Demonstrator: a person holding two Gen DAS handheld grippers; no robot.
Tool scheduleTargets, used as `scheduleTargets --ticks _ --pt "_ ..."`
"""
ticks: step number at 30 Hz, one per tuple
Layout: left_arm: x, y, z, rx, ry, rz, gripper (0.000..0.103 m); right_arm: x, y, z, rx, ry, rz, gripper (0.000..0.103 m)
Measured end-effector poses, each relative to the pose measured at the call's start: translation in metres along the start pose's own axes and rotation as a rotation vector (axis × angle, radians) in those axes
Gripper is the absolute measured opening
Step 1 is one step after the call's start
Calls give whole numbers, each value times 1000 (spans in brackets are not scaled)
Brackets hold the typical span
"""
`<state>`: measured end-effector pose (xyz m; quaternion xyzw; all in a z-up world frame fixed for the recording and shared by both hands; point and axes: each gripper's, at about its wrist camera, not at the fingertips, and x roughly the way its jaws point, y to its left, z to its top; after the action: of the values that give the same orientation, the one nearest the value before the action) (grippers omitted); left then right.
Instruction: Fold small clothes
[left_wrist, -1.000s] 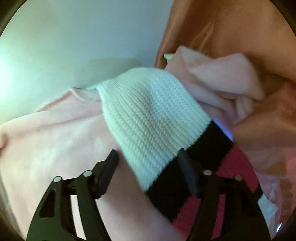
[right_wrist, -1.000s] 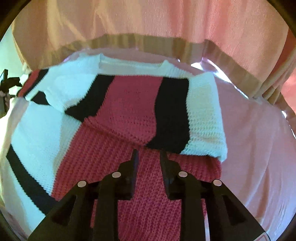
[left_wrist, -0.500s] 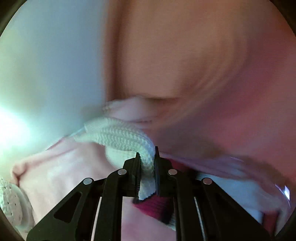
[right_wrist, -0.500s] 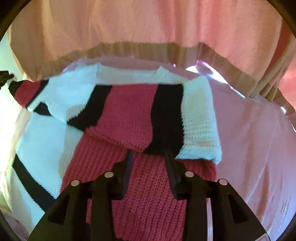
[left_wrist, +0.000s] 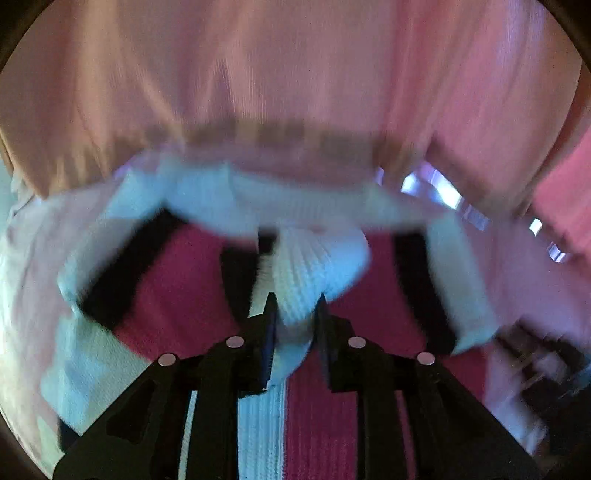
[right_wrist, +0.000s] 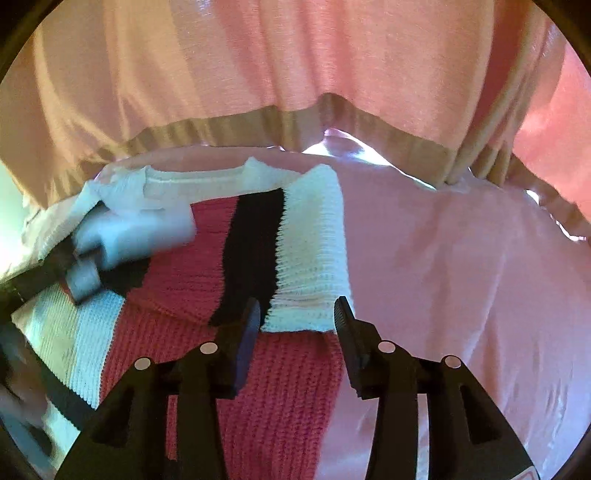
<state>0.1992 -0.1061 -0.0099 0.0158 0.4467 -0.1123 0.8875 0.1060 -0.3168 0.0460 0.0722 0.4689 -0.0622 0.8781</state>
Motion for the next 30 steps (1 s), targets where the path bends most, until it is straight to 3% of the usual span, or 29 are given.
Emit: scheduleTargets --ticks 3,5,7,11,13,16,18,21,24,28,30 --pt "-14 19 -13 -3 -22 30 24 -4 -8 3 20 -7 21 46" --pt "-41 41 -27 -34 -60 39 51 -6 -11 4 40 -7 57 49" --pt "-55 59 -32 -101 -92 55 59 -5 -9 7 63 -2 113 50" --pt "-58 100 -19 -216 -92 16 59 5 15 9 55 34 212 50" --pt "-64 119 -14 -261 -112 39 59 10 36 9 36 68 271 50" --pt "-64 139 -7 -325 -118 32 60 10 73 12 -48 49 248 54" --pt "-63 151 -4 -359 -121 33 60 13 96 13 -83 40 228 65" --pt "-59 168 -3 -377 -103 59 60 32 118 14 -114 57 98 65" --pt "-55 184 -4 -405 -79 54 60 43 111 6 -96 47 -57 65" --pt "-55 210 -4 -456 -72 35 60 37 67 -5 70 64 19 65" --pt "-48 220 -5 -491 -42 -26 60 40 52 -6 98 88 31 65"
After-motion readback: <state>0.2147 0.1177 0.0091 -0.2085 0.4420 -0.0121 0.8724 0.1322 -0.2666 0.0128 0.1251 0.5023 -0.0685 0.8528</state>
